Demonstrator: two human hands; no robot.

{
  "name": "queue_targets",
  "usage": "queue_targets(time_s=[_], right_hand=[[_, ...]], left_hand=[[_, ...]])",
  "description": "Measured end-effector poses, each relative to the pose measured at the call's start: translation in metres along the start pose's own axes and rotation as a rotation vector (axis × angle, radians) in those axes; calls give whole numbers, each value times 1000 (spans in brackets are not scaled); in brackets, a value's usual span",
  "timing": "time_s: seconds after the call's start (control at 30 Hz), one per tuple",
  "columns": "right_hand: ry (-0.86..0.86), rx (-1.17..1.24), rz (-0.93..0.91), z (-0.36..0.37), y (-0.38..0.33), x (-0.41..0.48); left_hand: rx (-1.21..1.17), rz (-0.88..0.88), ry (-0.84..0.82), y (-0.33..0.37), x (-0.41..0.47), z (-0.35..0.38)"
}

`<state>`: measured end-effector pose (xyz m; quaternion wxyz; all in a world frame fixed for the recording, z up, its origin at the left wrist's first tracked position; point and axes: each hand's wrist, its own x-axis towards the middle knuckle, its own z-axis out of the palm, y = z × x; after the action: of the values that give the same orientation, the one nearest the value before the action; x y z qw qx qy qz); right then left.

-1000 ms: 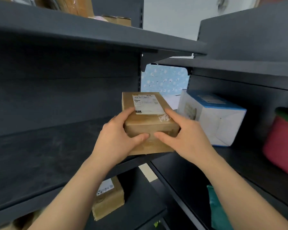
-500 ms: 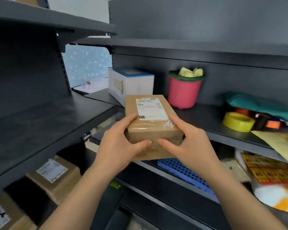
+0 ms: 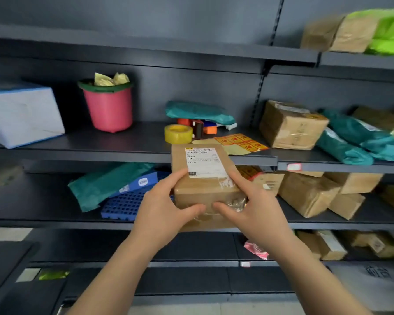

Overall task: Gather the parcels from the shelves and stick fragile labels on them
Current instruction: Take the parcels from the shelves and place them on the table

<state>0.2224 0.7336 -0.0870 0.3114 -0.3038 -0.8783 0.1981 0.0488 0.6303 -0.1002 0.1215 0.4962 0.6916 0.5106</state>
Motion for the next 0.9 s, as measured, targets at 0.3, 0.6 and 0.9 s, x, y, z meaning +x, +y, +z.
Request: queue_targets(time_s=[0.3,0.6,0.9], right_hand=[[124,-119,199,-93,106,-74],[253,-269,451,-161,172,-126],[450,-343,635,-212,221,-139]], left_hand=[[-119,79,-215,50,1,154],[-157,178,-453,98,18,270],[-217,374,-686,140,67,369]])
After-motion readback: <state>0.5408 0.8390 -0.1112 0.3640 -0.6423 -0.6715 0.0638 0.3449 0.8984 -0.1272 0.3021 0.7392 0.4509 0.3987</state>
